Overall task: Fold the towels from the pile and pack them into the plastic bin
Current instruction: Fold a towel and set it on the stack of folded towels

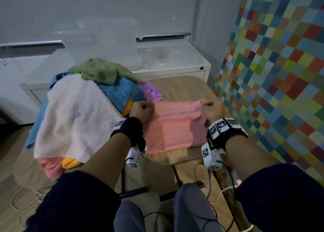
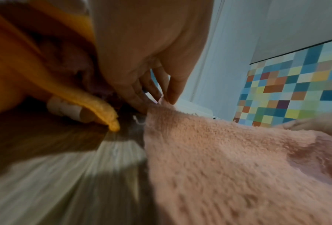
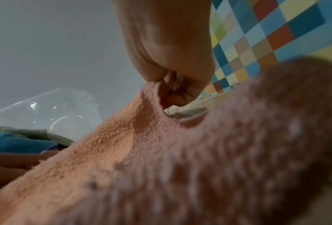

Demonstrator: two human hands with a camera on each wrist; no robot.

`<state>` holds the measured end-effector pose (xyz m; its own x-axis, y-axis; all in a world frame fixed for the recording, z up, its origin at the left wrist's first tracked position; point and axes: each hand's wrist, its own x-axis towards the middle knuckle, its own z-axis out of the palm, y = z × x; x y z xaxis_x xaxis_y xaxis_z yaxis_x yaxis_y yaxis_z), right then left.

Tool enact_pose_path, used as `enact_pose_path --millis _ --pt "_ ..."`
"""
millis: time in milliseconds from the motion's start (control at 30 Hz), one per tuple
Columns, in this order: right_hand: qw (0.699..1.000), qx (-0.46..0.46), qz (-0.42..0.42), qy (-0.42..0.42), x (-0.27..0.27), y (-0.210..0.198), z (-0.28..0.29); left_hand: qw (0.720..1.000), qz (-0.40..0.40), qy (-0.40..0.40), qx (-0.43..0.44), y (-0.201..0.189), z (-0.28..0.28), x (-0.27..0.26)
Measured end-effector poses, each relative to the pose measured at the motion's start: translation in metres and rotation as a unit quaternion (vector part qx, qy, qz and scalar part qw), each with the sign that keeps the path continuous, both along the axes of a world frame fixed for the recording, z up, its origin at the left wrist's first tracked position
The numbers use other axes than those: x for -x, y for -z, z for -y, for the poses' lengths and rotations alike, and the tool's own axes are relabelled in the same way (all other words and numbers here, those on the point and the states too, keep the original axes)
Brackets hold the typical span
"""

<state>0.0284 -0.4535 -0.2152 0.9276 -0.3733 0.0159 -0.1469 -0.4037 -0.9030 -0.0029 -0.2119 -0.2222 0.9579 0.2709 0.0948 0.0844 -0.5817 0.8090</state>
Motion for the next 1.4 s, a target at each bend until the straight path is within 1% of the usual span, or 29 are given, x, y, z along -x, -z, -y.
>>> enact_pose_path --millis 67,167,333,400,467,533,600,667,767,800,867,933,1000,1067,1133,1233,1267,1333,1400 --pt "0.999 0.032 0.008 0.002 -0.003 -0.001 0.001 1.0 0.007 0.008 0.004 -0.001 0.001 -0.002" --pt "0.998 0.055 0.015 0.0 -0.008 -0.001 0.005 1.0 0.014 0.005 0.015 -0.002 0.001 -0.008" --pt "0.995 0.095 -0.006 -0.019 -0.013 0.006 0.012 0.999 -0.031 0.016 -0.019 0.003 0.002 -0.009" --pt "0.993 0.109 -0.008 -0.039 -0.013 0.004 0.012 0.999 -0.037 0.015 -0.027 0.003 0.003 -0.008" --pt "0.987 0.137 -0.028 -0.077 -0.012 0.004 0.011 0.998 -0.047 0.012 -0.037 0.003 0.002 -0.008" --pt "0.982 0.154 -0.045 -0.095 -0.01 0.004 0.009 0.997 -0.052 0.015 -0.05 0.003 0.001 -0.007" --pt "0.985 0.141 -0.043 -0.085 -0.009 0.001 0.009 0.996 -0.05 0.023 -0.076 0.0 0.003 -0.006" --pt "0.993 0.094 -0.048 -0.051 -0.004 -0.007 0.009 0.991 -0.046 0.039 -0.118 -0.002 0.005 -0.004" --pt "0.996 0.043 -0.072 -0.007 0.007 -0.008 0.014 0.972 -0.079 0.059 -0.212 -0.002 0.01 0.006" --pt "0.997 0.014 -0.081 -0.005 0.011 -0.006 0.016 0.966 -0.085 0.065 -0.237 -0.001 0.013 0.011" --pt "0.995 -0.044 -0.091 -0.005 0.025 -0.006 0.018 0.96 -0.087 0.071 -0.258 -0.002 0.017 0.025" --pt "0.992 -0.067 -0.103 -0.012 0.043 -0.005 0.018 0.957 -0.088 0.059 -0.271 0.0 0.022 0.043" --pt "0.993 -0.044 -0.104 -0.028 0.054 -0.003 0.021 0.958 -0.1 0.032 -0.268 0.0 0.025 0.055" --pt "0.994 -0.004 -0.106 -0.036 0.069 -0.006 0.021 0.959 -0.135 0.003 -0.248 0.003 0.027 0.065" --pt "0.992 -0.014 -0.117 -0.055 0.079 -0.007 0.019 0.959 -0.181 -0.023 -0.216 0.005 0.029 0.074" --pt "0.984 -0.022 -0.151 -0.087 0.089 -0.01 0.016 0.951 -0.227 -0.029 -0.207 0.007 0.027 0.081" --pt "0.984 -0.022 -0.148 -0.096 0.094 -0.012 0.016 0.948 -0.236 -0.031 -0.209 0.006 0.024 0.084" --pt "0.983 0.028 -0.143 -0.112 0.098 -0.011 0.02 0.946 -0.251 -0.028 -0.201 0.003 0.019 0.087" --pt "0.98 0.069 -0.15 -0.112 0.102 -0.008 0.025 0.949 -0.26 -0.022 -0.176 0.003 0.017 0.092"
